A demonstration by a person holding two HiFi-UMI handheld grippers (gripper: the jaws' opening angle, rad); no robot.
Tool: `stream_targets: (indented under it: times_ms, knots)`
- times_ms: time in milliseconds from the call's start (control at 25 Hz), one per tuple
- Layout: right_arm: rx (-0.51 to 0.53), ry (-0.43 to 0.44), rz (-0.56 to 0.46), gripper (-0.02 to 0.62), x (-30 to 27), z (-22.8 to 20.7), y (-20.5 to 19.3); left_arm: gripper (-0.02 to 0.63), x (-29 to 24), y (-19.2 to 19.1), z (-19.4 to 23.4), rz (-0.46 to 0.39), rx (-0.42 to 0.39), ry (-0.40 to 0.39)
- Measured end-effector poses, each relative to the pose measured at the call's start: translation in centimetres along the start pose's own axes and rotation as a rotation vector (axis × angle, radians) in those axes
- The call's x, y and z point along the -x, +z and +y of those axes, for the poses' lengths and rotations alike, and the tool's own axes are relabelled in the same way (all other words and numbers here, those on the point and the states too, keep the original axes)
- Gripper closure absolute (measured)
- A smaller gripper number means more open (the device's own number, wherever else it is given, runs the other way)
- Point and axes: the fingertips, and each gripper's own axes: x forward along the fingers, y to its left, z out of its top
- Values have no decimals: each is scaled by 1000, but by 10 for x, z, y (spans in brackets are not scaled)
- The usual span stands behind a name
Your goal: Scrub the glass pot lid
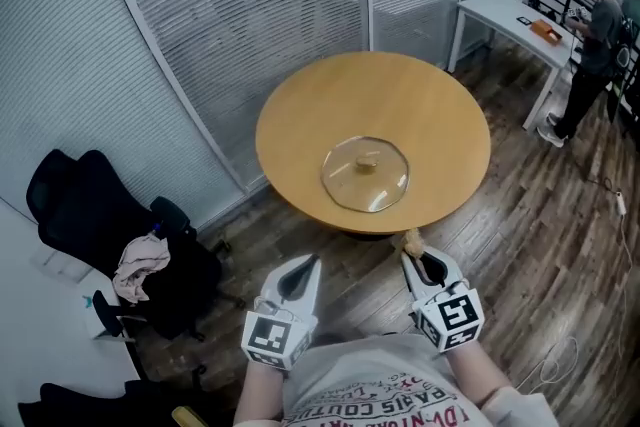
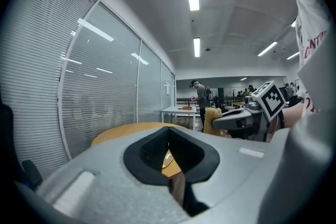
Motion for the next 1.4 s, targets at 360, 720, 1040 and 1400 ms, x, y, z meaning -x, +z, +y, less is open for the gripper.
stream_targets:
  times_ms: [360, 720, 1040, 1400]
  knots:
    - [-50, -74, 88, 538, -94, -50, -16, 599, -96, -16, 77, 16, 90, -35]
    - [-89, -230, 153, 538, -217, -66, -5, 599, -199, -18, 208, 22, 84, -189]
    - [-120, -317, 244, 538, -286, -73, -15, 598, -248, -29, 265, 62, 76, -310]
    - [-164, -296, 315, 538, -338, -107, -30, 598, -274, -49, 277, 123, 80, -318]
